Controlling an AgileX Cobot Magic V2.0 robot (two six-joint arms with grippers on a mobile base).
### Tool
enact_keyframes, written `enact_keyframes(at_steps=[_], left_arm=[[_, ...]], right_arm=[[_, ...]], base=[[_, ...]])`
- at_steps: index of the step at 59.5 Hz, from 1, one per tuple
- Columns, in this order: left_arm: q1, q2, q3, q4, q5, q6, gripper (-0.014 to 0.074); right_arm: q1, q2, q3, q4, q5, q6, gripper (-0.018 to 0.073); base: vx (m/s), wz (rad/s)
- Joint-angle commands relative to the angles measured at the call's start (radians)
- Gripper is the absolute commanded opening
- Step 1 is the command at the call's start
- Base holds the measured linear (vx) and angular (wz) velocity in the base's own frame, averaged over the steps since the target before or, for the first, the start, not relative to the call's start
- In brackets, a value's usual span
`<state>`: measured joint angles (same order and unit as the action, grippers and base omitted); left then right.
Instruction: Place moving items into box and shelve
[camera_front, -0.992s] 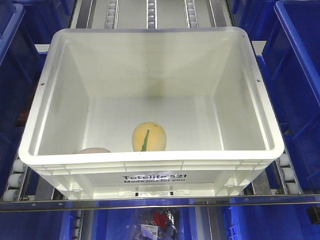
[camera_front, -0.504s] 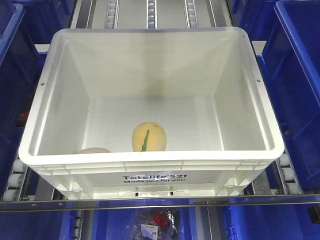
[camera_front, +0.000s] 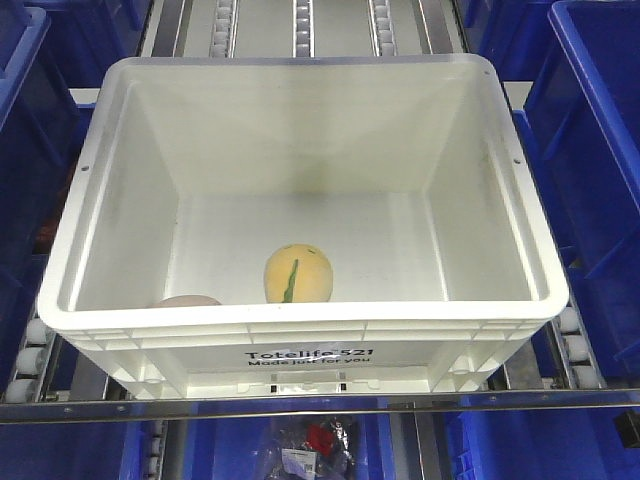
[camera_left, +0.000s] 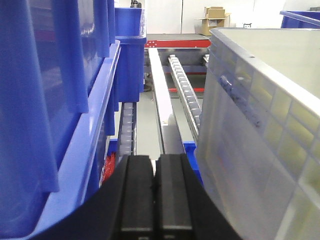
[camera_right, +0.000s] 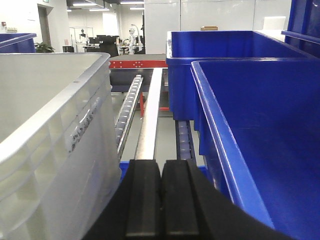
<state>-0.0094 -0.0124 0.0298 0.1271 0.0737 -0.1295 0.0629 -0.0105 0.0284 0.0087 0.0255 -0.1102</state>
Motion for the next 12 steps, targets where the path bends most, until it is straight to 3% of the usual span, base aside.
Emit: enact_keyframes(at_steps=[1,12], left_arm=[[-0.004,-0.014,0.026,0.001,-0.083,-0.007,-0.0022],[-0.004,-0.014,0.026,0.001,-0.083,-0.007,-0.0022]], right_arm=[[-0.002,-0.015,0.022,-0.009,-0.088,-0.009,-0.0013],[-0.002,-0.015,0.022,-0.009,-0.088,-0.009,-0.0013]], base=[[0.0,0.0],[0.0,0.0]])
